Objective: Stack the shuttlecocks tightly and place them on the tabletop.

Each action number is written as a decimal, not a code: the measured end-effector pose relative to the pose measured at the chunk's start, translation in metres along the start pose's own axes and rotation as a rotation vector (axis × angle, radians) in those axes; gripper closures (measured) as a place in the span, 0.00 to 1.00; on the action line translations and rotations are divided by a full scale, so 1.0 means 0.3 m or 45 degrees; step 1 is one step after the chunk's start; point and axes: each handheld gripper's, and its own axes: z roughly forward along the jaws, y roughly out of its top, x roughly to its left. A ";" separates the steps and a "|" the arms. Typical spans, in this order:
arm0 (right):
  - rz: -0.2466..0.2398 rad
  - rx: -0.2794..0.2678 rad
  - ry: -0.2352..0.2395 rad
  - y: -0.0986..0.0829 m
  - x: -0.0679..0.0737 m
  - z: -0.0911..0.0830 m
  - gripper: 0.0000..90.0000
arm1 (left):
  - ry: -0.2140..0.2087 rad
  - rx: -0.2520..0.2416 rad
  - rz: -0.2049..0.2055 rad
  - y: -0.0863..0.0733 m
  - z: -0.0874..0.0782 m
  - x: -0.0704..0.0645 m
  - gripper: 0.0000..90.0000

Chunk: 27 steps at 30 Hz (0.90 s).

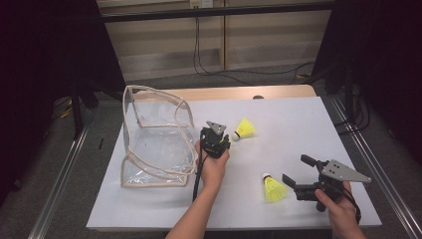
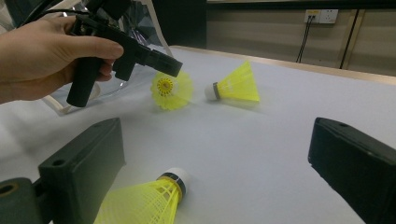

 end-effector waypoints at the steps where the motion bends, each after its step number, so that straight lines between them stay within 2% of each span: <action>1: 0.002 0.001 0.000 0.000 0.001 0.001 0.03 | 0.001 -0.002 -0.004 0.000 0.002 0.000 0.77; 9: 0.010 0.001 -0.002 -0.001 -0.001 0.000 0.03 | 0.009 -0.008 -0.031 0.006 0.003 0.007 0.93; 13: 0.003 0.002 0.000 0.000 -0.001 0.000 0.03 | 0.031 -0.020 -0.015 0.011 -0.005 0.010 0.97; 14: 0.004 0.002 0.000 0.000 -0.001 0.000 0.03 | 0.025 -0.028 -0.036 0.011 -0.004 0.011 0.98; 20: 0.010 -0.001 -0.004 0.001 -0.001 -0.002 0.03 | -0.008 -0.029 -0.089 0.022 -0.004 0.023 1.00; 22: 0.009 0.001 -0.004 0.001 -0.001 -0.001 0.03 | -0.020 -0.024 -0.089 0.029 -0.003 0.022 1.00; 24: 0.005 0.002 -0.004 0.001 -0.002 -0.001 0.03 | -0.017 -0.028 -0.069 0.037 -0.002 0.018 1.00; 25: 0.006 0.001 -0.002 0.001 -0.001 -0.001 0.03 | -0.023 -0.037 -0.087 0.041 -0.001 0.016 1.00; 27: 0.010 -0.001 -0.002 0.002 0.000 -0.002 0.03 | -0.019 -0.039 -0.080 0.046 0.001 0.015 1.00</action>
